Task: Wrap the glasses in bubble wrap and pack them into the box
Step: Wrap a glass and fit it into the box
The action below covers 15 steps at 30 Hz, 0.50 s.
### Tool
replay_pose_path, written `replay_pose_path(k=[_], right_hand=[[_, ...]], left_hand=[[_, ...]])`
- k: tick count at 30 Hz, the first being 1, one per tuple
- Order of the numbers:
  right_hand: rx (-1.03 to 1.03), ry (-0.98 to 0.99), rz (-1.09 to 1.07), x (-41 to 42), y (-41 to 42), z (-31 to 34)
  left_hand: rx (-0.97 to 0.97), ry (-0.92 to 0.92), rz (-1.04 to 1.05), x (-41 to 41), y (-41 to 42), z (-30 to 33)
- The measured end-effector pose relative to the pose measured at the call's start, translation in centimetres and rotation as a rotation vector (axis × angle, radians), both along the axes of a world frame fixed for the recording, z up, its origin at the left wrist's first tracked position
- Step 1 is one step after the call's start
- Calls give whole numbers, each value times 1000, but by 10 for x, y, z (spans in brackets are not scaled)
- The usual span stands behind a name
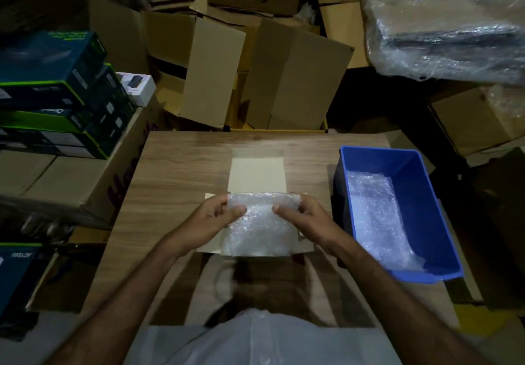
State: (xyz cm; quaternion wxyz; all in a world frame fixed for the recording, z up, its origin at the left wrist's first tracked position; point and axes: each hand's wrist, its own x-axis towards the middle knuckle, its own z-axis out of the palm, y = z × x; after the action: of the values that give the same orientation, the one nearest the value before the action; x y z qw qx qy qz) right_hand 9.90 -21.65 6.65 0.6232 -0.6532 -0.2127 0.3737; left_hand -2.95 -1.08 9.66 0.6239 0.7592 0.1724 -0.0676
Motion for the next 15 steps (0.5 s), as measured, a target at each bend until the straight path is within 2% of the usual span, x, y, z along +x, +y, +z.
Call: replay_pose_path(k=[4, 9, 15], right_hand=[[-18, 51, -98, -9, 3, -24], [35, 307, -47, -18, -1, -30], [45, 425, -42, -23, 0, -27]], left_hand=[[-137, 4, 21, -3, 5, -20], [-214, 88, 75, -11, 6, -34], [-667, 161, 94, -25, 17, -37]])
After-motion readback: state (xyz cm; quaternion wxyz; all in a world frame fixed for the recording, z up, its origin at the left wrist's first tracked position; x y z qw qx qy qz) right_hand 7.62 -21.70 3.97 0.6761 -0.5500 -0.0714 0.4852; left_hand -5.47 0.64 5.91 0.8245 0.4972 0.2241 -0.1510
